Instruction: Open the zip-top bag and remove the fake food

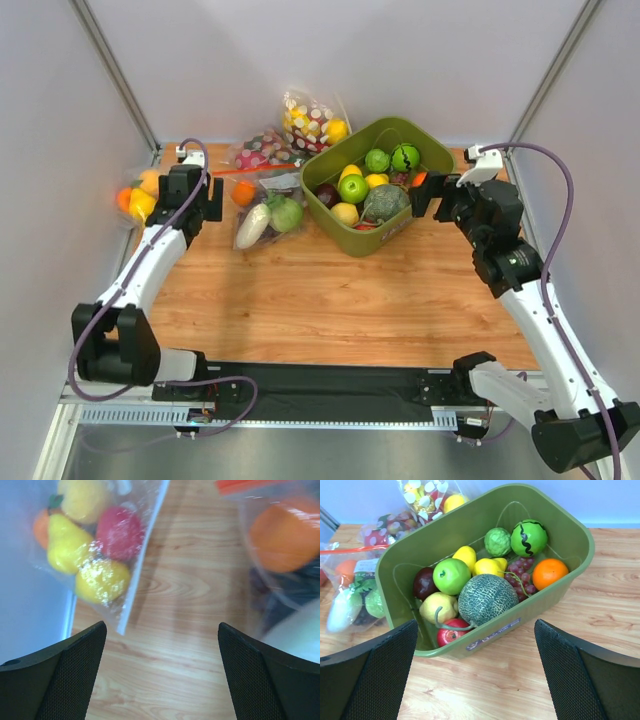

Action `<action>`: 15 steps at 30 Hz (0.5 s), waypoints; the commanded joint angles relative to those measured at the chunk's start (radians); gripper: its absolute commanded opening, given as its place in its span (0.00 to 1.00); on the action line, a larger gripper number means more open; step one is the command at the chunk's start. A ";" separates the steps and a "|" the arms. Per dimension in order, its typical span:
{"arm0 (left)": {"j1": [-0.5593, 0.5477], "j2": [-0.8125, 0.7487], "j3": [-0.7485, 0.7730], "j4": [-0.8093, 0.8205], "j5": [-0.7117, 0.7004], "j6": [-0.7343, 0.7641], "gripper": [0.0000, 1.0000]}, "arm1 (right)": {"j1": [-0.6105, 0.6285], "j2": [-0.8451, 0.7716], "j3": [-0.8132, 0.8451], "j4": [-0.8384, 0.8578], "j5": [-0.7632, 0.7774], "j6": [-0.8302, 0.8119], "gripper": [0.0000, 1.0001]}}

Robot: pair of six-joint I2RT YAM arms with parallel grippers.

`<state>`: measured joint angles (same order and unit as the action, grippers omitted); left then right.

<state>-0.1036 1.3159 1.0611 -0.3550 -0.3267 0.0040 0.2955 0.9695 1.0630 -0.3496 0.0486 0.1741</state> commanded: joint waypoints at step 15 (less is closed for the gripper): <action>0.077 0.451 0.111 0.298 -0.278 0.237 0.96 | -0.064 -0.064 -0.052 0.103 -0.208 0.071 1.00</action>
<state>-0.0299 1.7180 1.0973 -0.1322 -0.5541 0.1761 0.2382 0.9283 1.0122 -0.2958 -0.1234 0.2283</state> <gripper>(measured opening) 0.970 0.998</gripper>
